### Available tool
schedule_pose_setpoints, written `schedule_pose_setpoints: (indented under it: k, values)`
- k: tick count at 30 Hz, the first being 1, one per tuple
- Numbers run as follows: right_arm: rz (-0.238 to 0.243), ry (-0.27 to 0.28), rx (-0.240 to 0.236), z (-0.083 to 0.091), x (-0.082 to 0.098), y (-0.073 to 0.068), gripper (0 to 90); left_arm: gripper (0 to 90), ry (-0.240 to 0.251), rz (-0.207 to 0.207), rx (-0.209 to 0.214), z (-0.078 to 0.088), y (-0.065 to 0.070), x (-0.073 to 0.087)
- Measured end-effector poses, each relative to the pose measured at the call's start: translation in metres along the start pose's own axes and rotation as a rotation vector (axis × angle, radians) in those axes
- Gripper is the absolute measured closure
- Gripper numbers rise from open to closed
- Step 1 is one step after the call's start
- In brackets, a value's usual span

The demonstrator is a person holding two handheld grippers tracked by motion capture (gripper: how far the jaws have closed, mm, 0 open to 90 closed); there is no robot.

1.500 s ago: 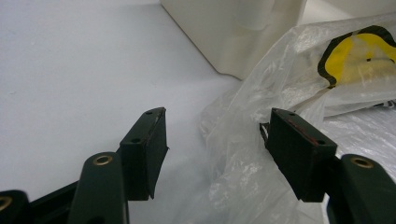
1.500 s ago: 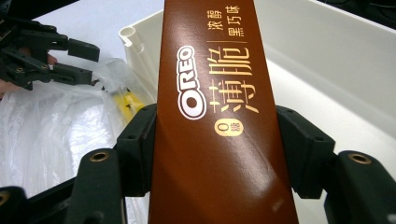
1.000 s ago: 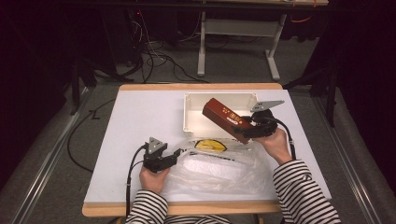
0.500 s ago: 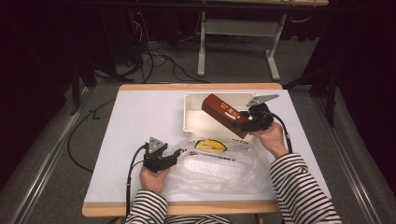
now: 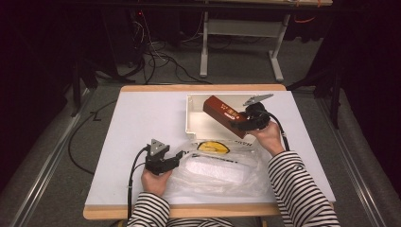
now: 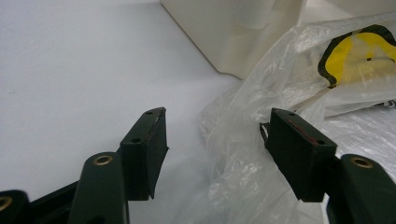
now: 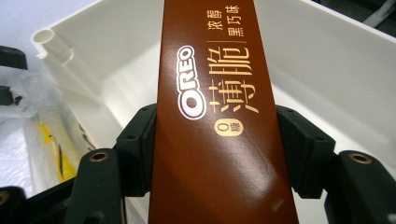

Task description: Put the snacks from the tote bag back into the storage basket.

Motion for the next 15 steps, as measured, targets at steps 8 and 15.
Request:
schedule_pose_setpoints:
  k: [8,15]
  values:
    - [-0.011,-0.029,0.011,-0.011,0.002,0.004,37.7,38.0,-0.001,-0.001,-0.002,0.000,0.000,0.000]
    - [0.001,-0.043,0.014,-0.019,0.001,0.002,37.6,38.0,-0.003,0.000,-0.001,-0.001,0.000,0.000]
Point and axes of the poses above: each handheld gripper's, and its own axes: z roughly backward along the jaws, x roughly out of its underside, y roughly to its right, the point moved 7 cm from there along -z, roughly forward along the jaws, and after that the axes turned 3 degrees about -x, right-handed, at the moved point
